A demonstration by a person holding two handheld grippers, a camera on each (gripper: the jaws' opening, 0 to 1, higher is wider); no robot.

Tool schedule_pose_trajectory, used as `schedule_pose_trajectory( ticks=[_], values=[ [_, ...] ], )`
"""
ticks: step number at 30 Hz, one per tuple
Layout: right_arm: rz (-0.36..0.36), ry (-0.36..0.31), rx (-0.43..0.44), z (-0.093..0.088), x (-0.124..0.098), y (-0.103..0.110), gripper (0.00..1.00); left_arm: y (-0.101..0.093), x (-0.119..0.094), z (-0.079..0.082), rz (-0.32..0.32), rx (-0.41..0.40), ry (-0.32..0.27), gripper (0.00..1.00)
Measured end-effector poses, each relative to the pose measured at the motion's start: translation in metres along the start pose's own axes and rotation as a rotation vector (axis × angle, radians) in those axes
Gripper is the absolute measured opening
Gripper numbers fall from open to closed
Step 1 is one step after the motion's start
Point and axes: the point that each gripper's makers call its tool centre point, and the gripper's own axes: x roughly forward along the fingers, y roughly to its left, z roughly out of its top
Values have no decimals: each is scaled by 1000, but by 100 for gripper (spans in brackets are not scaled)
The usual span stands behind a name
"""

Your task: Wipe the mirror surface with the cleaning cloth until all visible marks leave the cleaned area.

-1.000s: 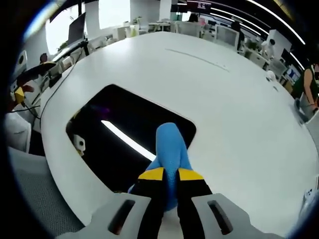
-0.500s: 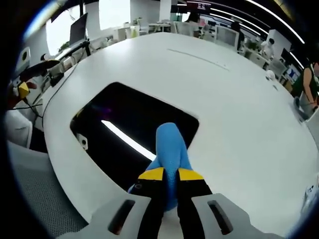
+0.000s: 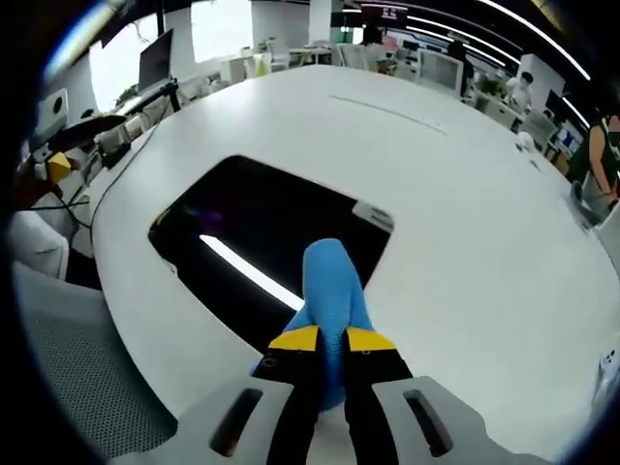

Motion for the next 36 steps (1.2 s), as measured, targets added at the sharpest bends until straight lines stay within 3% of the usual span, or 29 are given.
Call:
schedule_pose_trajectory(
  ticks=[10,36],
  values=[
    [8,-3,9,-6,-4,5,3,-4,1,5,-13,-5,-24,99],
    [1,-15,60,-6,-3,3,3,-3,4,1,-14,-1,-13,99]
  ],
)
